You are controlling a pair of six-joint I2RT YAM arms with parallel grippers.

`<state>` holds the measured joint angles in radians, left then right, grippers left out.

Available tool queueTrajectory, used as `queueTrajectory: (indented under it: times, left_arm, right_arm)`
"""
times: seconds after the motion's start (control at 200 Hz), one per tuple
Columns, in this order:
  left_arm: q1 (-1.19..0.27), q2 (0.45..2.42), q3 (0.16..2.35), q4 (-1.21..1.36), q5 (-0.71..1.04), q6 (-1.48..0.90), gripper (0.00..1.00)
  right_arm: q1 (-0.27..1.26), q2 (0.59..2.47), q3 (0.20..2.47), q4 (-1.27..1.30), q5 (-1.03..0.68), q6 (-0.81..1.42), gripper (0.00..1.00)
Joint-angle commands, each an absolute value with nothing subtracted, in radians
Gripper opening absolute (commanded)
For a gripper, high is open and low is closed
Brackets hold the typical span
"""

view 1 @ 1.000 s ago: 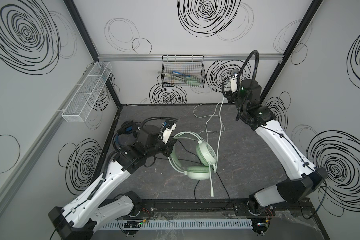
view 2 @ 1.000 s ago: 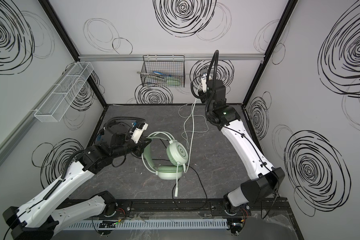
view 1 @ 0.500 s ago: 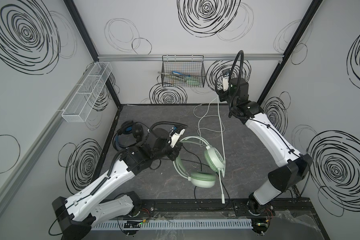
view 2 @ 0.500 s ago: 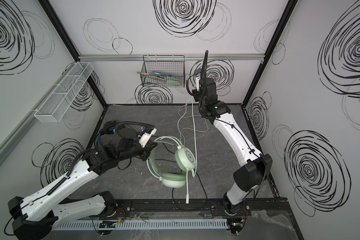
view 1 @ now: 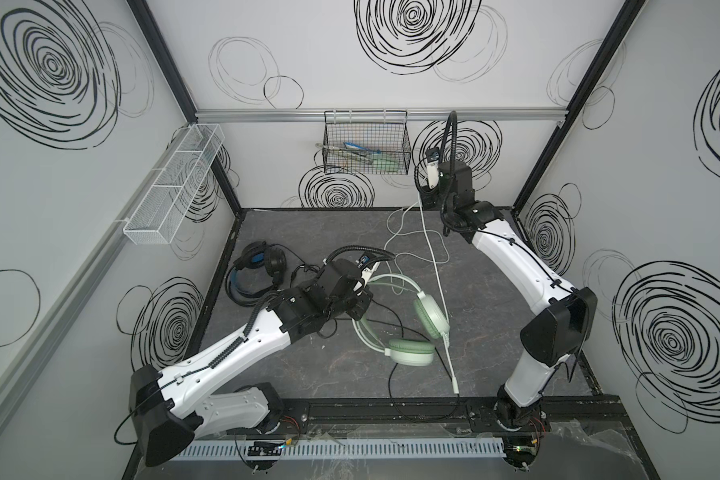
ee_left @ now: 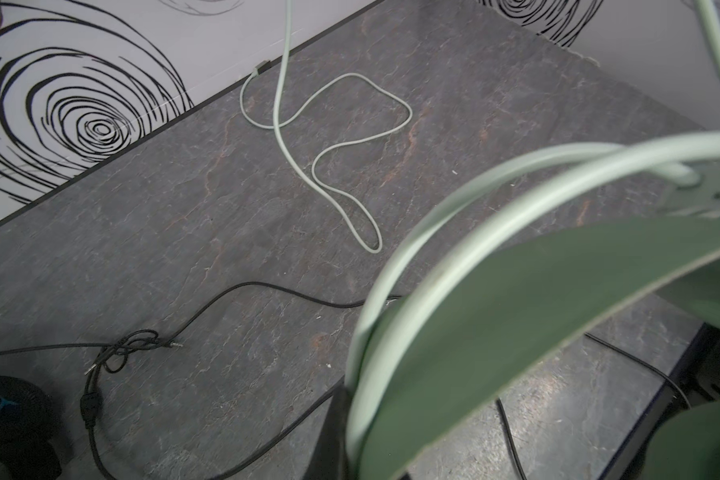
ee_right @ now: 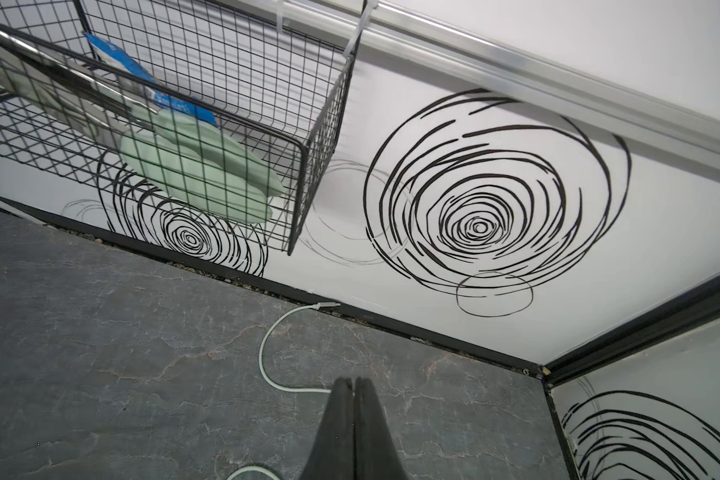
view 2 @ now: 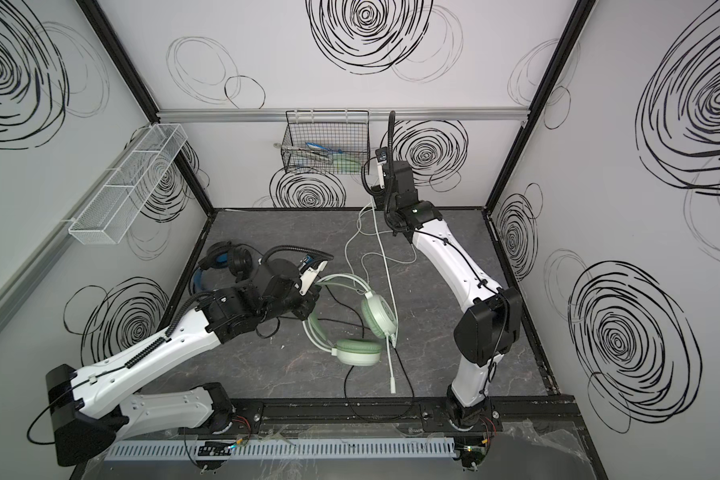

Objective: Wrap the headphones

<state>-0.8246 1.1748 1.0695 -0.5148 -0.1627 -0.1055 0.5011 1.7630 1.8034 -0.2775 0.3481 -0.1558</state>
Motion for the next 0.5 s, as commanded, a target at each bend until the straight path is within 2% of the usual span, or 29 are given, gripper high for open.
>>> queueTrajectory:
  times: [0.0,0.135,0.495]
  left_arm:
    - [-0.814,1.203,1.086,-0.410,-0.191,-0.194,0.00]
    - [-0.754,1.279,1.103,-0.432,-0.226,-0.340,0.00]
    - [-0.696,1.408,1.125,-0.458,-0.463,-0.505,0.00]
  right_arm:
    - [0.560,1.728,1.790,-0.247,0.367,-0.135,0.02]
    - [0.621,1.694,1.723,-0.247,0.401,-0.138,0.02]
    - [0.701,1.632,1.690,-0.244,0.525,-0.196,0.02]
